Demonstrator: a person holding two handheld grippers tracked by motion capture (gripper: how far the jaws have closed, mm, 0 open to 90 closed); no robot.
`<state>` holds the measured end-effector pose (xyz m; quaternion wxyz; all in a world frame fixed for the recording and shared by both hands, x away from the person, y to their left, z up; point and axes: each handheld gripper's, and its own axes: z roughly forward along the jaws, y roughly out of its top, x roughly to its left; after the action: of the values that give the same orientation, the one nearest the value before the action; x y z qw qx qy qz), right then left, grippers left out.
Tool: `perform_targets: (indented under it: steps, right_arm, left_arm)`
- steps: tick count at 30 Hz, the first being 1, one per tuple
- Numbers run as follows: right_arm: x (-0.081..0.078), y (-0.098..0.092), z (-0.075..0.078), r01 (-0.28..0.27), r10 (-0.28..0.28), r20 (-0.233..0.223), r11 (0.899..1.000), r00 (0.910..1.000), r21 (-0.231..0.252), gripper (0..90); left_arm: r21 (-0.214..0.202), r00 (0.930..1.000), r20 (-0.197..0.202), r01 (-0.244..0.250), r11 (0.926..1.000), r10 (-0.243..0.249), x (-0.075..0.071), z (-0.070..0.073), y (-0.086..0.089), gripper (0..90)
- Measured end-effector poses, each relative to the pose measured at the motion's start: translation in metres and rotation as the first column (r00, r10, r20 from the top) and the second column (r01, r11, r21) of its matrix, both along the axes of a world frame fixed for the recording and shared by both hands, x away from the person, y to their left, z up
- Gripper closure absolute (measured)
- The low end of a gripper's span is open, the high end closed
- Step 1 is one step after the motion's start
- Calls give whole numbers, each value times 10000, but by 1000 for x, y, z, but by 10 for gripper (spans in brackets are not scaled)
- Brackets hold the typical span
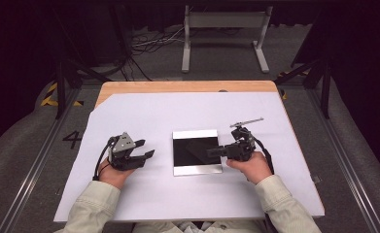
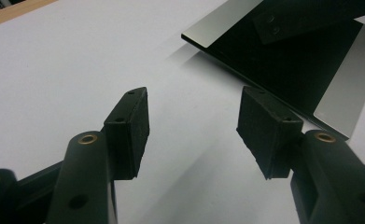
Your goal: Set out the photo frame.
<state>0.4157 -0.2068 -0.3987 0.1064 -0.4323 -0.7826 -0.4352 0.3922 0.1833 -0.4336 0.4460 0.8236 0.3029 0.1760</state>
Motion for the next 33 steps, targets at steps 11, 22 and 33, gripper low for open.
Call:
perform_targets:
  steps: [11, 22, 33]
  right_arm:
    - [-9, -1, 10, -759, 787, 671, 9961, 9946, -442, 674]
    - [-19, -5, 15, -1555, 1595, 658, 9858, 9850, -627, 765]
    - [-26, -5, 20, -2459, 2472, 660, 9689, 9667, -267, 861]
  left_arm:
    - [10, 10000, -28, -6, 10000, 6, 0, 0, 0, 439]
    - [55, 10000, 2, -2, 10000, 2, 0, 0, 0, 439]
    - [37, 10000, -35, -3, 10000, 3, 0, -1, -1, 438]
